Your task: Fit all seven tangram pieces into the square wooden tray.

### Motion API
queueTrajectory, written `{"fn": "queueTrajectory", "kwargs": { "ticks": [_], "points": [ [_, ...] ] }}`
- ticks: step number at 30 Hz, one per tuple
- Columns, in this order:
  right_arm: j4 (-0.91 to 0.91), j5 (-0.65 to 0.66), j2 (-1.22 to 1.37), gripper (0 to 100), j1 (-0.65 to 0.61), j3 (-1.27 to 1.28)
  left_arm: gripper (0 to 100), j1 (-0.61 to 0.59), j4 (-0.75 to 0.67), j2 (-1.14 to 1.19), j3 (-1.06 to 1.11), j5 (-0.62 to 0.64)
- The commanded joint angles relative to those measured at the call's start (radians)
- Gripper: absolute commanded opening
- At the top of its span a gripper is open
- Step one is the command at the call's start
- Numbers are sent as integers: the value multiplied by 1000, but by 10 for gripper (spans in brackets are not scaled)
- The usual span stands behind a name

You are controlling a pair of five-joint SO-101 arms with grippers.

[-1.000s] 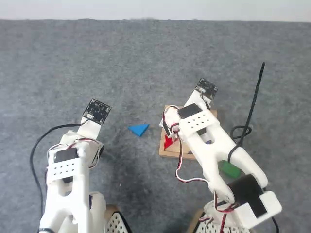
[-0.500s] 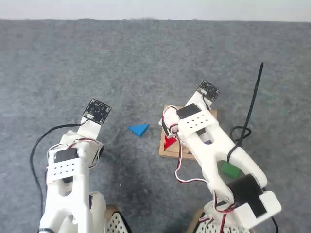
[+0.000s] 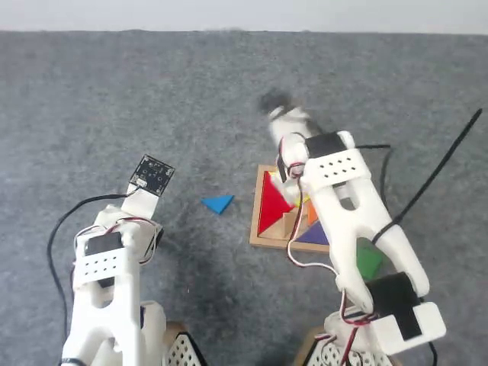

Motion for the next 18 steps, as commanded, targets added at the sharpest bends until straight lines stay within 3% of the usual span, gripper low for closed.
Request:
{"fn": "queueTrajectory", "kwargs": {
  "ticks": [1, 9, 18],
  "points": [
    [124, 661, -7, 99, -58, 3, 177, 0, 0, -6, -8, -9],
    [-191, 680, -18, 215, -68, 288, 177, 0, 2, -6, -8, -9],
    [-298, 678, -7, 217, -79, 368, 177, 0, 2, -6, -8, -9]
  ]
}}
